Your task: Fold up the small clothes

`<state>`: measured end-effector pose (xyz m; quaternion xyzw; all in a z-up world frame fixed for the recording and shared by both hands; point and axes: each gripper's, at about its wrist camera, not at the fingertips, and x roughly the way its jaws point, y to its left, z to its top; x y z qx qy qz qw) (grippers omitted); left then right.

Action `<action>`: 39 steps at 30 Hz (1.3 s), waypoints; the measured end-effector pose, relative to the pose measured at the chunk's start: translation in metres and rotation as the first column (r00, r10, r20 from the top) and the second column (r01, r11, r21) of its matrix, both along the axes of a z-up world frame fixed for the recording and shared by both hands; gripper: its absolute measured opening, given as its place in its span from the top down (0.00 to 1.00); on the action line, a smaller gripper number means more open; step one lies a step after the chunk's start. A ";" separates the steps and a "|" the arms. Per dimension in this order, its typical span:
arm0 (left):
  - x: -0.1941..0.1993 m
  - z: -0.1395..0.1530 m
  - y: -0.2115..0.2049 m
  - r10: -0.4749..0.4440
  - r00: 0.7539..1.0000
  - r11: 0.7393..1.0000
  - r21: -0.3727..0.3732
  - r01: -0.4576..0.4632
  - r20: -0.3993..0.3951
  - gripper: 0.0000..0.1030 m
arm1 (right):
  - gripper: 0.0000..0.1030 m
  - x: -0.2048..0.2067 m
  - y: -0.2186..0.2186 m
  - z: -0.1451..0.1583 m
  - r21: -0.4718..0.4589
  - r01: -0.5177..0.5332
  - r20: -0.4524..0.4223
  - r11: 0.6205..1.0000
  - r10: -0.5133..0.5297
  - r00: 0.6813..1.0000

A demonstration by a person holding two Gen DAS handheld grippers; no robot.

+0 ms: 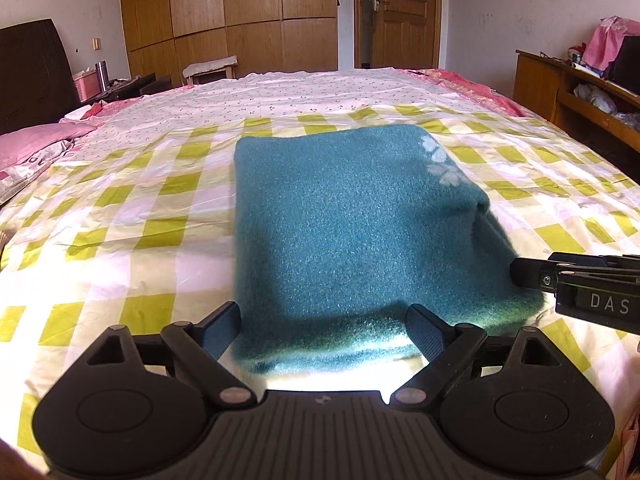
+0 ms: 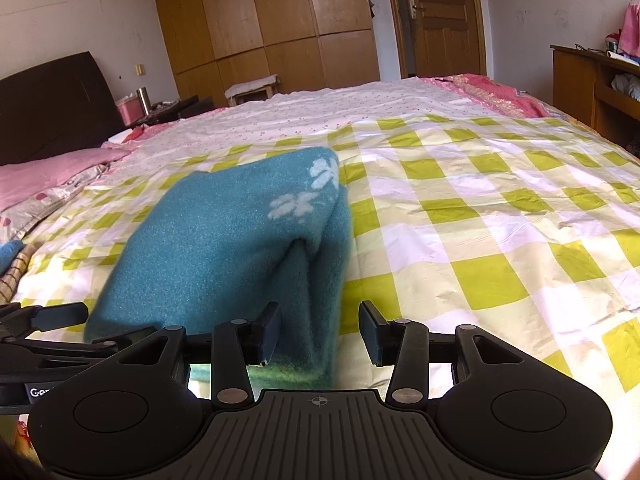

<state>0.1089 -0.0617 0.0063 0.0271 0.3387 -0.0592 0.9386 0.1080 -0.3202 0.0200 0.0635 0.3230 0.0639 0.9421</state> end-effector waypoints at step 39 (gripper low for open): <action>-0.025 -0.012 0.004 -0.009 0.998 1.000 -0.018 0.008 -0.064 0.05 | 0.56 -0.036 0.016 -0.008 0.049 -0.035 -0.081 0.998 0.039 0.996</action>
